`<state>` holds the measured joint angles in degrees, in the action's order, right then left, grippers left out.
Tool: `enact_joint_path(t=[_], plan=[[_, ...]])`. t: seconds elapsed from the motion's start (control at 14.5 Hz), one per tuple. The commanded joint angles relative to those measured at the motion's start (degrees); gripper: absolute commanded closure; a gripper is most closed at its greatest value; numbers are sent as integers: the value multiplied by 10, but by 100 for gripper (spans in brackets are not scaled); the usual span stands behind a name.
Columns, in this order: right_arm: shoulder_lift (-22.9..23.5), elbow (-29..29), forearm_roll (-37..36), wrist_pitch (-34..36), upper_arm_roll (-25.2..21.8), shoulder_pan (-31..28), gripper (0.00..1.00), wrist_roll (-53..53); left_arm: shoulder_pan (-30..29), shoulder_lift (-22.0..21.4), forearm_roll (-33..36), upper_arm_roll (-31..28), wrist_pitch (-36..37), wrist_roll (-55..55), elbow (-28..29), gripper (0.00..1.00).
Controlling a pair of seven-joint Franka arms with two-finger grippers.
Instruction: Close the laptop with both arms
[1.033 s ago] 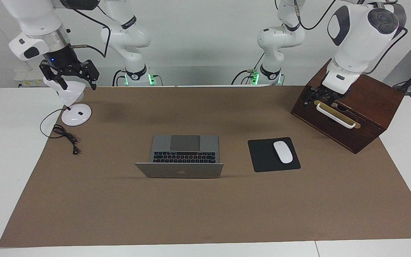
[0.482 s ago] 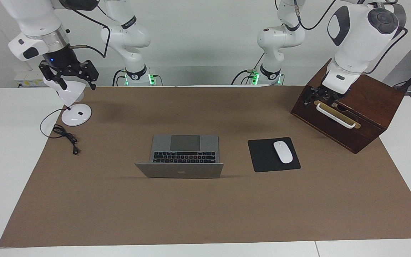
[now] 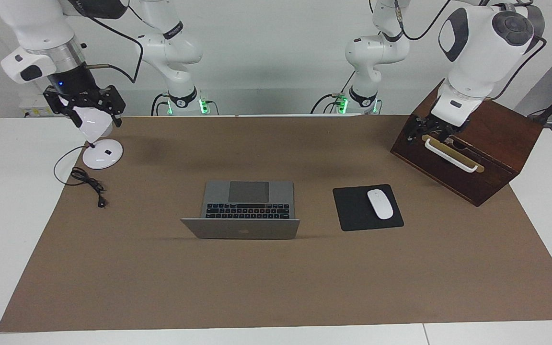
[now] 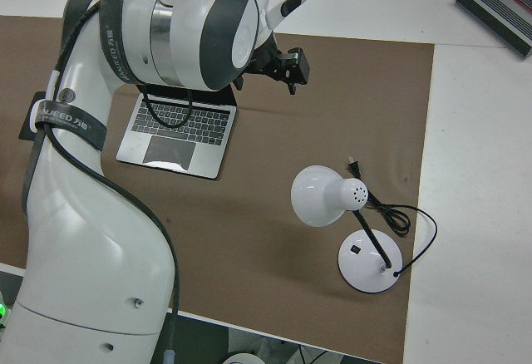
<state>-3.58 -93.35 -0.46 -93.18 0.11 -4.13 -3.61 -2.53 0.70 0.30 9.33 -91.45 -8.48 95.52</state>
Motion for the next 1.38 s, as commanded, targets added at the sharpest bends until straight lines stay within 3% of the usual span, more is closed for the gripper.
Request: enact_joint_path(t=[0.0, 0.28, 0.34, 0.55, 0.69, 1.1, 1.31], plan=[[24, 1, 4, -13, 1, -8, 0, -20, -3, 12, -2, 1, 9, 0, -17, 0], [76, 60, -1, -17, 1, -8, 0, -20, 0, 11, -2, 2, 14, 0, -16, 0], [81, 68, -2, -17, 1, -8, 0, -20, 1, 11, -3, 3, 6, -5, -17, 14], [91, 77, -2, -31, 1, -8, 0, -20, 1, -5, -4, 8, 5, -50, -11, 74], [110, 104, -6, -31, 1, -7, 0, -20, 4, -17, -4, 10, -6, -102, 6, 99], [201, 219, -9, -34, -9, 8, 0, -20, 12, -45, -51, 10, -28, -187, 63, 100], [227, 237, -9, -69, -18, 22, 0, -19, 17, -68, -115, 11, -108, -263, 126, 100]])
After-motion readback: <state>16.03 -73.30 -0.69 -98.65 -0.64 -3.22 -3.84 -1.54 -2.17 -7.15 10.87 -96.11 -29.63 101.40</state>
